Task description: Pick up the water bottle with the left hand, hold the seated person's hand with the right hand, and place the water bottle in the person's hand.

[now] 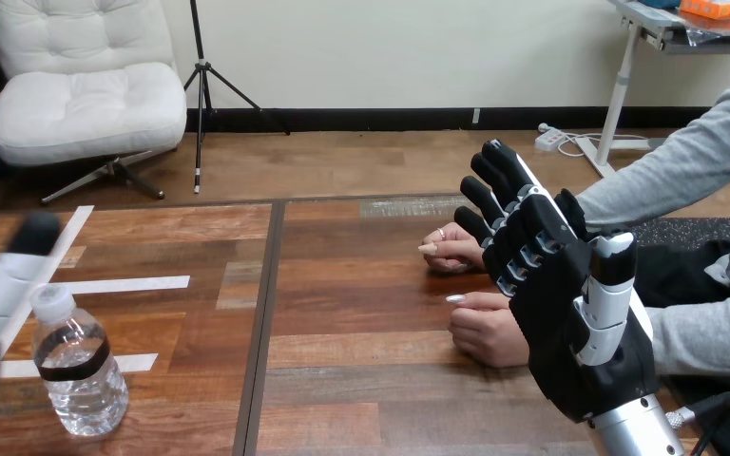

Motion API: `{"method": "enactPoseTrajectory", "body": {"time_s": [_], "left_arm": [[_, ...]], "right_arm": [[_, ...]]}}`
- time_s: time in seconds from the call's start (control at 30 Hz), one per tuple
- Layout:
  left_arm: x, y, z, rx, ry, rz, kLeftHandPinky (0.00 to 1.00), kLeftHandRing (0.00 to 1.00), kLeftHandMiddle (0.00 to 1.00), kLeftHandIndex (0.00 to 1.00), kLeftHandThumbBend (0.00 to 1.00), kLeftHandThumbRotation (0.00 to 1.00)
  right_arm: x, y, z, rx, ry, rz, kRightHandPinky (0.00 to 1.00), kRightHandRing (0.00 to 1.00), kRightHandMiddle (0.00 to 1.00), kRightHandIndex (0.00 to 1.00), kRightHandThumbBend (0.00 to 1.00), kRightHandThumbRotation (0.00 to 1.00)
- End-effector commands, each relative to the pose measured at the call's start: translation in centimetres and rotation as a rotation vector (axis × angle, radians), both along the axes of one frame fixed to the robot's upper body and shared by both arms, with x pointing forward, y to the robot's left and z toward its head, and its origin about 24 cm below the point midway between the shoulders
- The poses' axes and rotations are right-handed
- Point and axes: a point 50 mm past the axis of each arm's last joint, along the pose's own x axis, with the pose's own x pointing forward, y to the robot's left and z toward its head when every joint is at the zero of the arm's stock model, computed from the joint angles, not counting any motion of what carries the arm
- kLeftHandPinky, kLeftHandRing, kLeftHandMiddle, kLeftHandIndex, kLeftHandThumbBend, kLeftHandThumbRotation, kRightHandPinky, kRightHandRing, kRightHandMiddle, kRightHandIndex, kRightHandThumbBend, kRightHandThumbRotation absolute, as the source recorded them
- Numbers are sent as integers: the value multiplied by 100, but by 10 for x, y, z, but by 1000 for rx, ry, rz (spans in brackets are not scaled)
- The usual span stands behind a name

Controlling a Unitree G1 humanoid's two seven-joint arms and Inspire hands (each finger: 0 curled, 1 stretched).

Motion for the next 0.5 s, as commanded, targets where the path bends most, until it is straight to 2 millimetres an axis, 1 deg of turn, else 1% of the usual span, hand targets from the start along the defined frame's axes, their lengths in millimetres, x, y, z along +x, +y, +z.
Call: {"method": "enactPoseTrajectory", "body": {"time_s": [0.0,0.47], "left_arm": [[8,5,23,33,-97,-15,97,99,99,97,100,60],[7,20,23,62,-89,44,99,99,97,93,100,61]], "right_arm": [[5,0,11,13,-46,3,100,100,100,97,94,100],[5,0,11,8,-45,7,100,100,100,97,95,100]]}}
